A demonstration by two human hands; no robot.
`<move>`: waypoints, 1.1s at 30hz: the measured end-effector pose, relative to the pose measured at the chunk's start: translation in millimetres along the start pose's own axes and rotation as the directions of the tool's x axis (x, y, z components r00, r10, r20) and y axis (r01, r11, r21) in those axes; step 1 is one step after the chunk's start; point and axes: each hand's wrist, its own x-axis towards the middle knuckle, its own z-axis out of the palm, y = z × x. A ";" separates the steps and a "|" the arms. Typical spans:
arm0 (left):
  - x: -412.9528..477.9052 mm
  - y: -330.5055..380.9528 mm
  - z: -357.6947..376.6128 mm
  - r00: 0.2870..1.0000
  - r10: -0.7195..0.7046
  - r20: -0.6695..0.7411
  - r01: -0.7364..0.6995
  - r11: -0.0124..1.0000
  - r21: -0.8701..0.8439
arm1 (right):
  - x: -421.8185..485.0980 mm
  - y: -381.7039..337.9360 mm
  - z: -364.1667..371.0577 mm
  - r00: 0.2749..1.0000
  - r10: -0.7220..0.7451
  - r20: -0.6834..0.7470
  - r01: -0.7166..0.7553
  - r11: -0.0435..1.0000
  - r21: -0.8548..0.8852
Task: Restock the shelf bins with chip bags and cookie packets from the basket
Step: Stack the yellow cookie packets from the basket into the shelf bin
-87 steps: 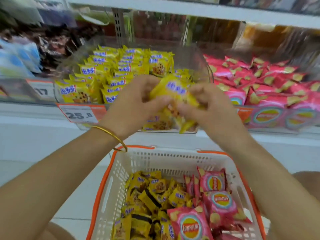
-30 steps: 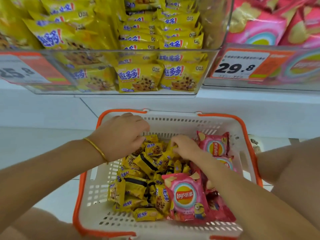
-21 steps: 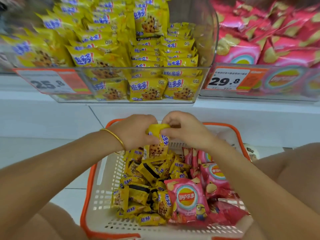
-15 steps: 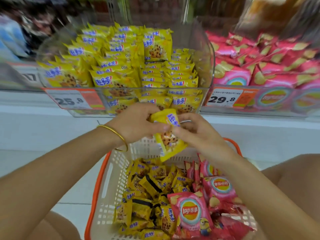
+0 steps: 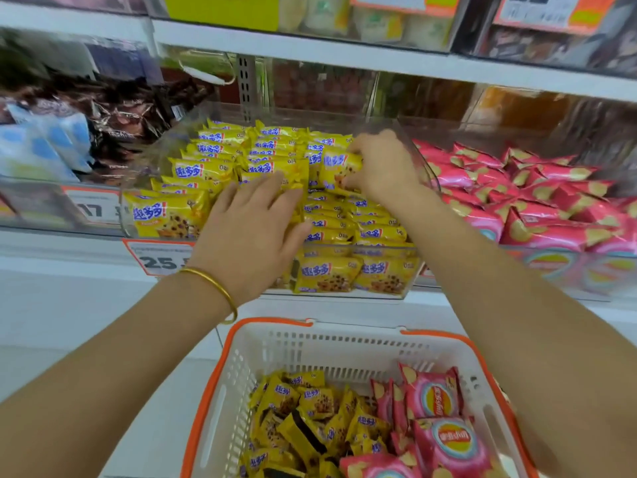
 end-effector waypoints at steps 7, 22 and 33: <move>0.8 -5.4 4.0 1.000 0.021 -0.008 -0.021 0.999 0.040 | 27.8 -6.0 30.7 0.985 -0.171 0.004 0.171 0.985 0.009; -20.2 13.9 -10.5 0.933 0.224 -0.280 -0.241 0.970 -0.028 | -56.6 9.4 -20.8 0.978 -0.165 -0.125 0.188 0.962 0.196; -85.9 23.1 75.3 0.838 0.370 0.401 -0.387 0.921 -0.042 | -171.2 105.3 160.9 0.641 -0.024 0.767 -0.188 0.964 0.188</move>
